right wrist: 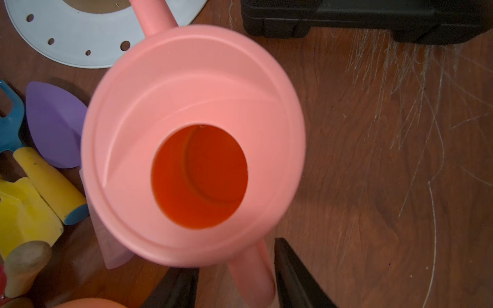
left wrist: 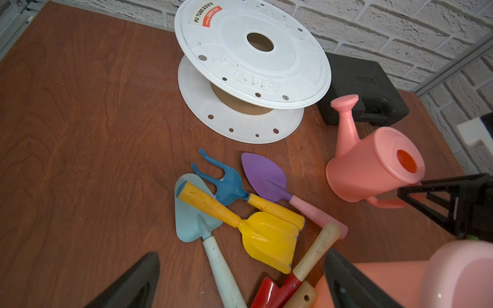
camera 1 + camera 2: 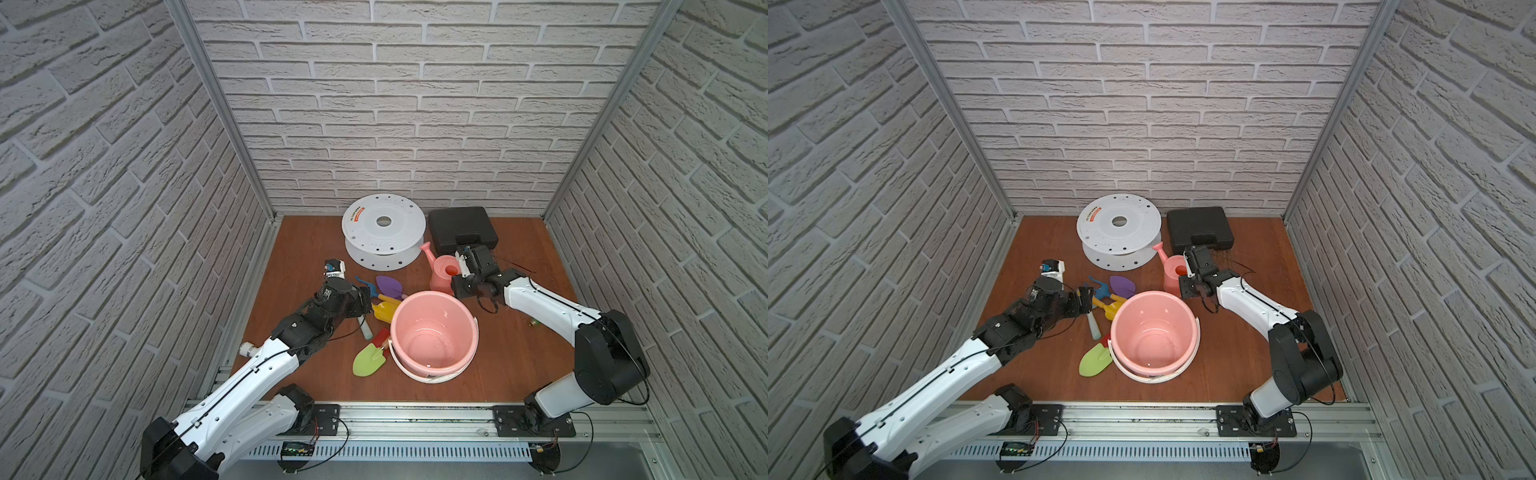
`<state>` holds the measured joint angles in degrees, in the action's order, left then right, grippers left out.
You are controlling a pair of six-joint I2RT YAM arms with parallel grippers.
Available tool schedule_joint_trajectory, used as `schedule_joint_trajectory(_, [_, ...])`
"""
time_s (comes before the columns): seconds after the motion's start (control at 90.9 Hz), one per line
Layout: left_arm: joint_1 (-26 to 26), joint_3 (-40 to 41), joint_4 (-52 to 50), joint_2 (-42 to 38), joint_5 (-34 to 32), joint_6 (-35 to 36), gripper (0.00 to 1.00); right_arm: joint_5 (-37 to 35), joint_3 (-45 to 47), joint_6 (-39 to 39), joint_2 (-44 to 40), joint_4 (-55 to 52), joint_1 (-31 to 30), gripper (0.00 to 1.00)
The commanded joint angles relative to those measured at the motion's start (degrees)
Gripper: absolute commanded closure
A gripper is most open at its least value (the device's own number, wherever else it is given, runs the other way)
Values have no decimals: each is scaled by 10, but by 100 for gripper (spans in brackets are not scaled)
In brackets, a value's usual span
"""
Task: Organize the gardening tools
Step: Pick up the gardening tool from the center of the board.
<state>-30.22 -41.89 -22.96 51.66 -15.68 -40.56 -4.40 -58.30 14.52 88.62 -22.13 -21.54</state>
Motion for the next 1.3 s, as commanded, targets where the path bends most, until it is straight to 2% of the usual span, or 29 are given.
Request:
schedule_joint_trajectory(0.0, [-2, -5, 18, -9, 3, 5, 2, -13, 1, -3, -17, 11, 2, 62])
schedule_joint_trajectory(0.044, [-2, -4, 18, -11, 3, 4, 2, -14, 1, -2, -17, 10, 2, 65])
schedule_joint_trajectory(0.121, [-2, -3, 19, -12, 3, 4, 2, -19, 1, -3, -17, 9, 2, 78])
schedule_joint_trajectory(0.341, [-2, -3, 19, -14, 6, 3, 2, -40, 10, -1, -30, 6, 2, 97])
schedule_joint_trajectory(0.539, [-3, 8, 45, -15, 12, -7, 2, -77, 22, -18, -54, 4, 2, 97])
schedule_joint_trajectory(0.715, [-3, 20, 78, -4, 32, -13, 1, -113, 66, -48, -89, 54, 21, 97])
schedule_joint_trajectory(1.012, [-3, 52, 136, -2, 46, -7, 2, -67, 108, -86, -91, 116, 131, 97])
schedule_joint_trajectory(1.287, [-2, 70, 180, 24, 81, -9, 2, -59, 116, -95, -84, 129, 178, 97])
